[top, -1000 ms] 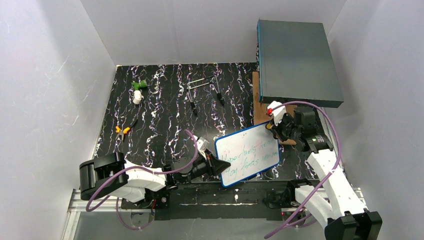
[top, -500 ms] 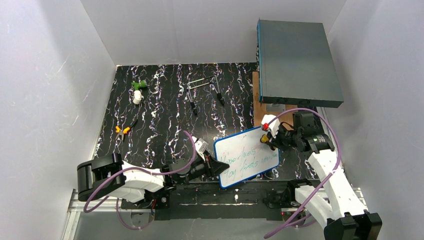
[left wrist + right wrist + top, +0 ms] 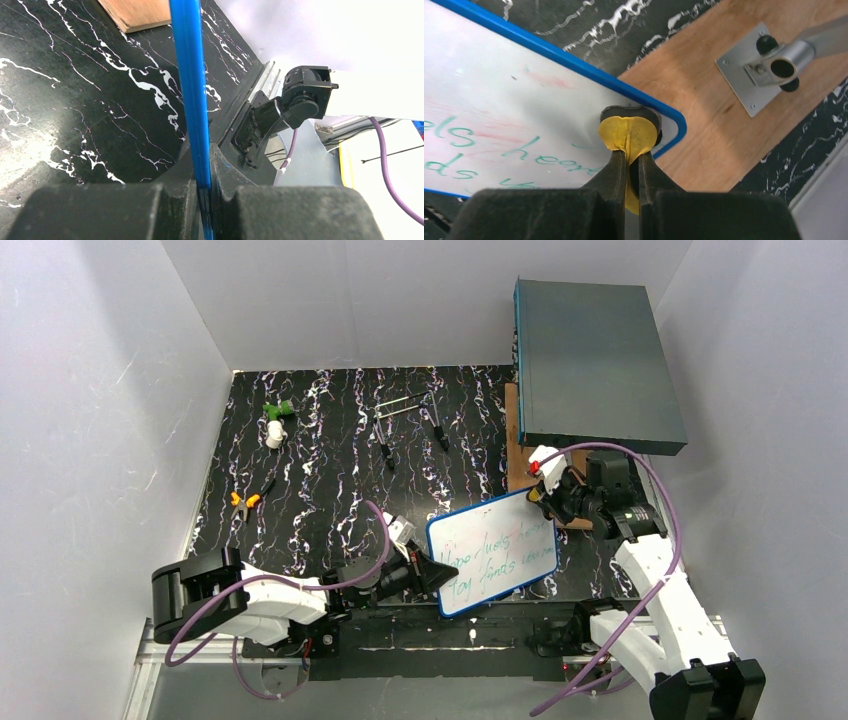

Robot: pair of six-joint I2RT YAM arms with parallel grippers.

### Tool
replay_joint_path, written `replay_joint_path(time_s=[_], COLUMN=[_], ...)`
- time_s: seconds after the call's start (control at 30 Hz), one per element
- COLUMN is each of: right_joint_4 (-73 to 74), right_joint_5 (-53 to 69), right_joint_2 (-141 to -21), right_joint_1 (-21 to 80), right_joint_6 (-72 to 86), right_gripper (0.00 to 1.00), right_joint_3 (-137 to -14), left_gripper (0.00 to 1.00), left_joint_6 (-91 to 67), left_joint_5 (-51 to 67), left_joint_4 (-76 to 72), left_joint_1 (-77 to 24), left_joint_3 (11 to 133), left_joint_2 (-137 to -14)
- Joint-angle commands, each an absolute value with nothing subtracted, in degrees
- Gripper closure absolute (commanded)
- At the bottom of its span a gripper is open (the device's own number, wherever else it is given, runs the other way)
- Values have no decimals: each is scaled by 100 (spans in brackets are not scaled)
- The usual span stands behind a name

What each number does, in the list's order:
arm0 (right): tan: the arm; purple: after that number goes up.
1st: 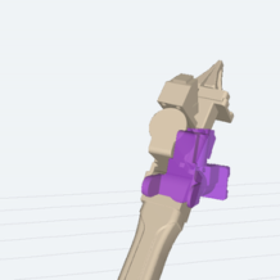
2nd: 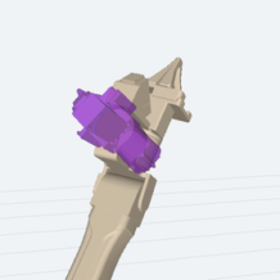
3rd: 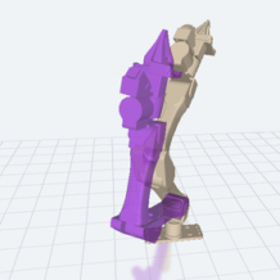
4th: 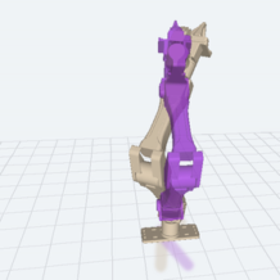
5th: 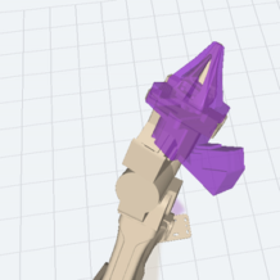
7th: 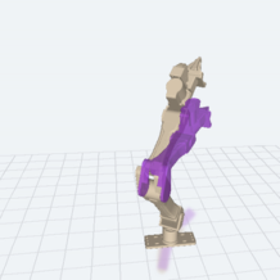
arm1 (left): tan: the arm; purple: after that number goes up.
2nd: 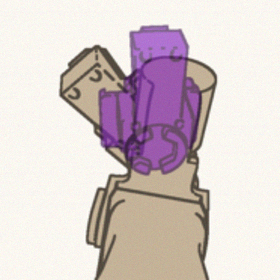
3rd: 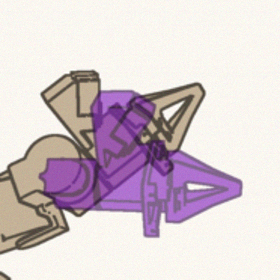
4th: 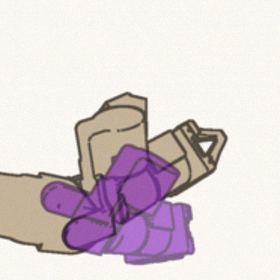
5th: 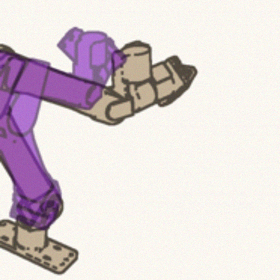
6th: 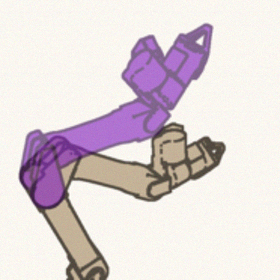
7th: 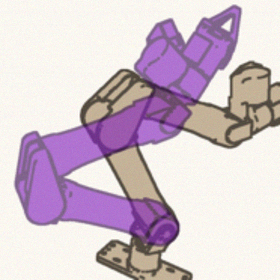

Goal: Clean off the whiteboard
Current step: Erase the whiteboard at the center of the board.

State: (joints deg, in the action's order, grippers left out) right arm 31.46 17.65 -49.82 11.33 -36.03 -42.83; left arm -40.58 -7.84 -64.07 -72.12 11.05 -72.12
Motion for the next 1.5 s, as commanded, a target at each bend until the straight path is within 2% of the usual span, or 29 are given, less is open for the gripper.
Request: replay_joint_path(time_s=[0.0, 0.1, 0.27, 0.43, 0.53, 0.7, 0.8, 1.1, 1.23, 1.33, 1.47], right_joint_4=[2810, 3249, 4330, 4488, 3808, 2595, 2336, 1935, 2250, 2586, 2803], right_joint_5=[683, 1064, 2861, 3701, 3464, 2062, 1451, 604, 1248, 2460, 3357], right_joint_2=[-5105, -5163, -4892, -4620, -4679, -4836, -4909, -4764, -4818, -4869, -4917], right_joint_1=[1107, 1107, 1120, 1151, 1156, 1151, 1156, 1143, 1143, 1143, 1153], right_joint_6=[-3915, -4125, -5059, -5189, -4381, -3123, -2985, -2778, -2571, -2543, -2520], right_gripper=[99, 99, 99, 99, 99, 99, 99, 99, 99, 99, 99], right_joint_3=[-3849, -3763, -3754, -3936, -4147, -4359, -4364, -4050, -4228, -4367, -4432], left_gripper=[100, 100, 100, 100, 100, 100, 100, 100, 100, 100, 100], left_joint_6=[-3705, -3692, -3692, -3699, -3695, -3725, -3721, -3729, -3724, -3730, -3745], left_joint_5=[-245, -268, -286, -282, -248, -185, -176, -141, -132, -111, -89], left_joint_4=[-6715, -6715, -6726, -6717, -6715, -6704, -6652, -6718, -6685, -6765, -6808], left_joint_1=[-7321, -7322, -7321, -7327, -7321, -7321, -7321, -7319, -7321, -7321, -7321], left_joint_3=[1101, 1074, 1055, 1071, 1115, 1143, 1159, 1136, 1149, 1165, 1199], left_joint_2=[-6898, -6867, -6865, -6898, -6954, -6971, -6939, -6969, -6964, -7048, -7140])
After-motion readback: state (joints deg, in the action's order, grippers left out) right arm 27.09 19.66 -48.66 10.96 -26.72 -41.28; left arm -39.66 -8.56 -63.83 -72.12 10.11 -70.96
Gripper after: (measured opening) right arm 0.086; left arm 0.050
